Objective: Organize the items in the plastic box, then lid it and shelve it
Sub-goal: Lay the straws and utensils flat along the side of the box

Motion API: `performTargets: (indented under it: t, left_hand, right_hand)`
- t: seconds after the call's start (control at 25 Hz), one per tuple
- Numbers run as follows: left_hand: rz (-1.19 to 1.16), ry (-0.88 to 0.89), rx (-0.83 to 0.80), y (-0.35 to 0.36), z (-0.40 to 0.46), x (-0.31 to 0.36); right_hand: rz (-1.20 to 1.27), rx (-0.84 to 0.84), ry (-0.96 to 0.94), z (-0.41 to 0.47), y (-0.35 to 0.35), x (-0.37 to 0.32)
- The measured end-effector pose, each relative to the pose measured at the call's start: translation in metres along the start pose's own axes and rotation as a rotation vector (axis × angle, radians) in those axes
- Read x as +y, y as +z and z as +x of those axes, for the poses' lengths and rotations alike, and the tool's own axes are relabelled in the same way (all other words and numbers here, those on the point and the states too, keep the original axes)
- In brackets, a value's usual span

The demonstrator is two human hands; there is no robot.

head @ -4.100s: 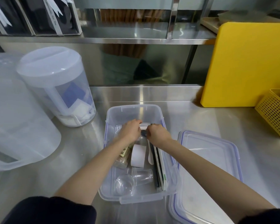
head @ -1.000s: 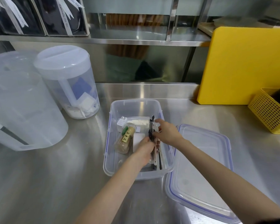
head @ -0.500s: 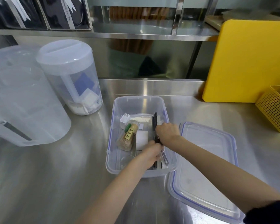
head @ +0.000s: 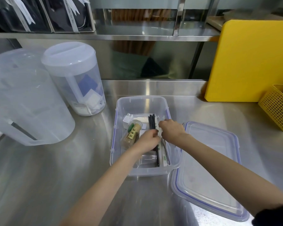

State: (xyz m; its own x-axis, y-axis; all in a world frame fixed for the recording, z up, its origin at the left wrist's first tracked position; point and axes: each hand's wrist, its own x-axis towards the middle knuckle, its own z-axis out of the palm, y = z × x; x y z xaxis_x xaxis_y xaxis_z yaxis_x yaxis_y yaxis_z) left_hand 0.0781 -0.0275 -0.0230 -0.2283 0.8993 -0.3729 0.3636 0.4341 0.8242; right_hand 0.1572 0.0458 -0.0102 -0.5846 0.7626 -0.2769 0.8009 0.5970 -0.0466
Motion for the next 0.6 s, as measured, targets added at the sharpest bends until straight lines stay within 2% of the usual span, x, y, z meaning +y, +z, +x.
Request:
performTargets:
  t: [0.12,0.2,0.4,0.6]
  left_hand:
    - [0.129,0.119,0.207,-0.024,-0.001,-0.006]
    - [0.229,0.128,0.261,-0.038,-0.002,-0.015]
    - [0.512,0.074,0.105,-0.049,-0.013,-0.037]
    - [0.743,0.028,-0.013,-0.045,-0.019,-0.058]
  right_hand:
    - [0.113,-0.007,-0.025,-0.007,0.003,-0.001]
    - [0.146,-0.076,-0.088,-0.013,0.01,-0.004]
    - [0.096,-0.218,-0.273,-0.024,0.031,-0.013]
    - [0.033,-0.183,-0.326,-0.024,0.042,-0.021]
